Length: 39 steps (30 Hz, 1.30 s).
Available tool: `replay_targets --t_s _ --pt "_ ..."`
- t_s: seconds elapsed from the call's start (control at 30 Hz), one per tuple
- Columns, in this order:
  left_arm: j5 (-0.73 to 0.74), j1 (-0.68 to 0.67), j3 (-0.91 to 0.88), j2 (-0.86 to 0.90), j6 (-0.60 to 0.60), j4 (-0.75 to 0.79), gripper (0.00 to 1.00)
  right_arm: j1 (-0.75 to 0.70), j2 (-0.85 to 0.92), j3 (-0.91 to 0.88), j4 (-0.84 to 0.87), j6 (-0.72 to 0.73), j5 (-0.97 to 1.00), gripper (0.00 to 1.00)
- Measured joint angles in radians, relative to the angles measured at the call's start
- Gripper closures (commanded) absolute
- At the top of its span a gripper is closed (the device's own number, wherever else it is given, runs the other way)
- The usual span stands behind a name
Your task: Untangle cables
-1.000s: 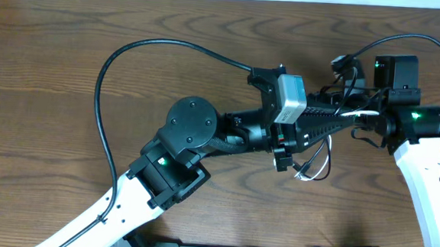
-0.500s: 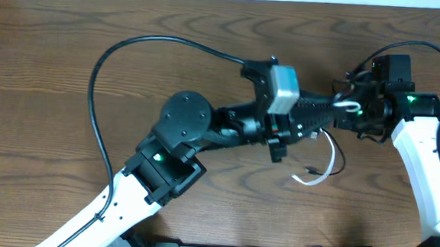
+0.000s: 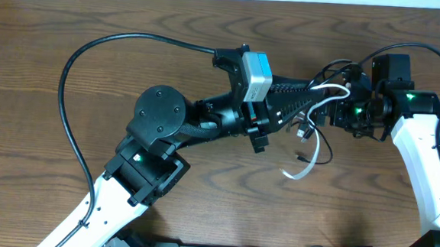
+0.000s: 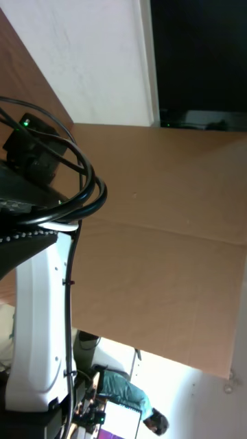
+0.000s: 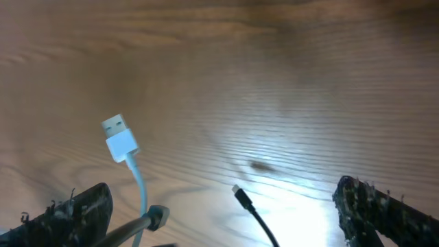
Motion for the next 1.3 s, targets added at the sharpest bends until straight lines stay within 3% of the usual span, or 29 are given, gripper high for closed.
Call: replay_targets --t_s 0.4,0.73,1.0,1.3 --pt "0.101 0.0 0.0 0.0 -0.023 0.003 0.93 0.0 0.0 0.0 0.118 0.357 -0.032 0.01" --pt "0.175 0.0 0.002 -0.005 -0.01 -0.212 0.93 0.0 0.003 0.0 0.153 0.439 -0.074 0.01" --pt "0.254 0.0 0.002 -0.005 -0.003 -0.171 0.93 0.0 0.004 0.0 0.18 0.489 -0.045 0.01" --pt "0.265 0.003 0.002 -0.006 -0.003 -0.106 0.92 0.0 0.027 0.0 0.014 0.491 0.087 0.01"
